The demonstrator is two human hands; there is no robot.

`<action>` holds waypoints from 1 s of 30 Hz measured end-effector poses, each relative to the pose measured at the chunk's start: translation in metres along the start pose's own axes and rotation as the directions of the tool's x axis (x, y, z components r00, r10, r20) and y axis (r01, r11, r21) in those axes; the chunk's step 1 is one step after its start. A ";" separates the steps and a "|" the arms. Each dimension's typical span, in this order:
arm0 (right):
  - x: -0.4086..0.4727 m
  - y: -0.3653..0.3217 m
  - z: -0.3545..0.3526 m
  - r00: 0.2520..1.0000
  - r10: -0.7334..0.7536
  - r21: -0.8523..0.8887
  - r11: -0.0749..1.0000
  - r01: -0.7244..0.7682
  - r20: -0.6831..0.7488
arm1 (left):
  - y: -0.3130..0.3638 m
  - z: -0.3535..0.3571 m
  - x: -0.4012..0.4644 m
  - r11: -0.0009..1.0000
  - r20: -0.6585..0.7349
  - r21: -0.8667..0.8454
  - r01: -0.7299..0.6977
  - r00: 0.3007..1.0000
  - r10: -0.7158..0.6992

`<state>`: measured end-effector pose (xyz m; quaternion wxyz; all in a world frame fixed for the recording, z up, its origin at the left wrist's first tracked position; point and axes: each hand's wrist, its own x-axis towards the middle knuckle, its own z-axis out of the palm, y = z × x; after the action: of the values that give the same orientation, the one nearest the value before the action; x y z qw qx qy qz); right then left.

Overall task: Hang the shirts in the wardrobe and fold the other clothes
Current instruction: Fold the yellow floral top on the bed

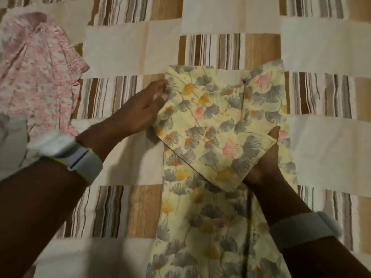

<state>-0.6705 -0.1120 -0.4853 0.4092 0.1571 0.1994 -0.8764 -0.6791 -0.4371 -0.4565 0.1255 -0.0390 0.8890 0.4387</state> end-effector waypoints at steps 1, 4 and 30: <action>-0.006 0.010 0.007 0.998 0.045 0.097 0.994 -0.050 0.051 | -0.004 0.001 0.008 0.997 0.037 0.071 -0.014 0.999 0.012; -0.014 0.001 0.031 0.990 0.023 -0.044 0.999 -0.029 -0.141 | -0.013 0.005 0.029 0.960 0.129 0.274 -0.059 0.991 0.024; -0.022 -0.052 0.000 0.477 -0.805 -0.900 0.431 0.063 -0.352 | -0.015 0.071 0.051 0.720 0.014 0.694 -0.014 1.000 0.005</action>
<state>-0.6973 -0.0674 -0.4638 0.0288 0.2409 0.7534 -0.6112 -0.7127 -0.3879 -0.5225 0.1339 0.0177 0.9880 0.0752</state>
